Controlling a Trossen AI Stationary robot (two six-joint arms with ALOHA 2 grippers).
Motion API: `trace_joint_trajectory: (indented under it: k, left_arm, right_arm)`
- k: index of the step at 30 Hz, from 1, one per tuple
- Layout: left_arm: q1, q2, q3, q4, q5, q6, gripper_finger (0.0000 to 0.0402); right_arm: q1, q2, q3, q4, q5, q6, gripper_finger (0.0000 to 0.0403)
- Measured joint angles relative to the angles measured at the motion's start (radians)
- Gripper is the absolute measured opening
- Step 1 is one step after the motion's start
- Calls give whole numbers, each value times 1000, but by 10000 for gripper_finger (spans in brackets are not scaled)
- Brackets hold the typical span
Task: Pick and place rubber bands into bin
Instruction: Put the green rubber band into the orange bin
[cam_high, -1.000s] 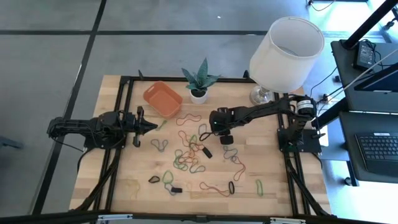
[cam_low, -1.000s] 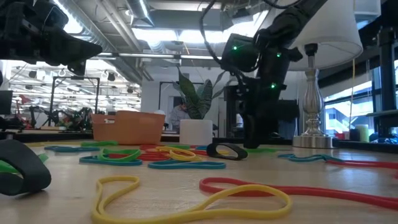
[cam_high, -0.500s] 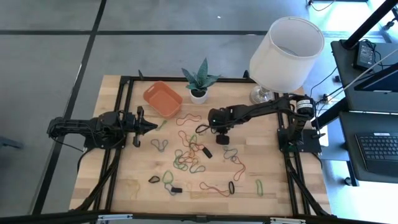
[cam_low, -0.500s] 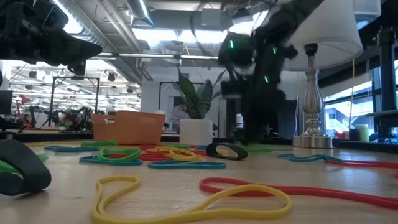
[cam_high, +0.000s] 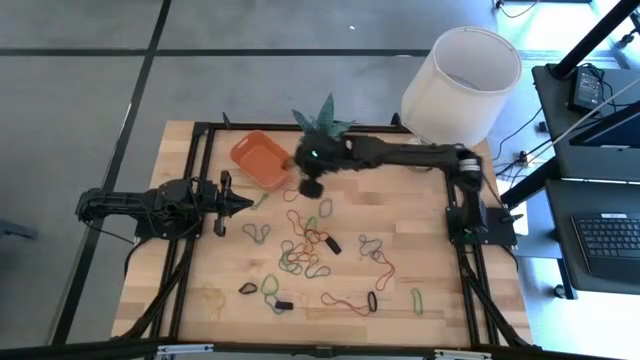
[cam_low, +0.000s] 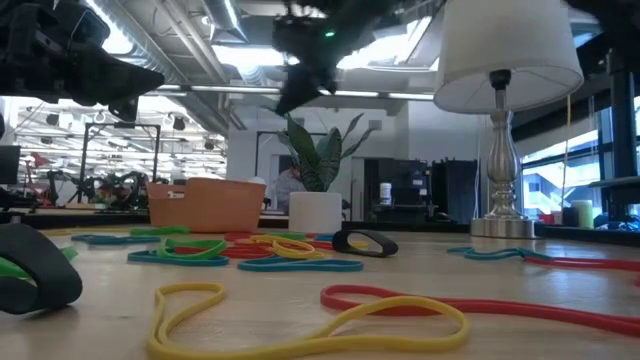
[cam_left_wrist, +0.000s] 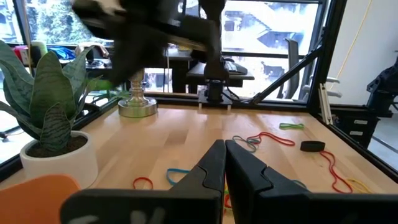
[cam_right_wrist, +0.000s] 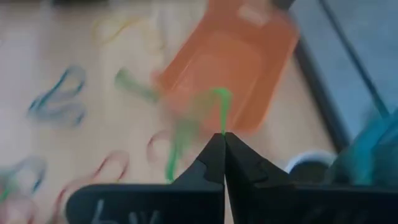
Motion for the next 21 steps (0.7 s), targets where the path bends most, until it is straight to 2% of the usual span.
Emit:
trace_joint_trajectory:
  k: [5,8,10,13,21]
  left_arm:
    - [0,0,0,0,0,0,6]
    - [0,0,0,0,1,0,6]
    - [0,0,0,0,0,0,6]
    - [0,0,0,-1,0,0,6]
    - [0,1,0,0,0,0,6]
  right_arm:
    - [-22,230,317,-50,0,7,1]
    - [-29,359,462,-44,-2,27,0]
    - [-35,376,424,64,-4,30,0]
    - [-41,399,381,124,-6,26,5]
    - [-53,413,367,129,-9,32,46]
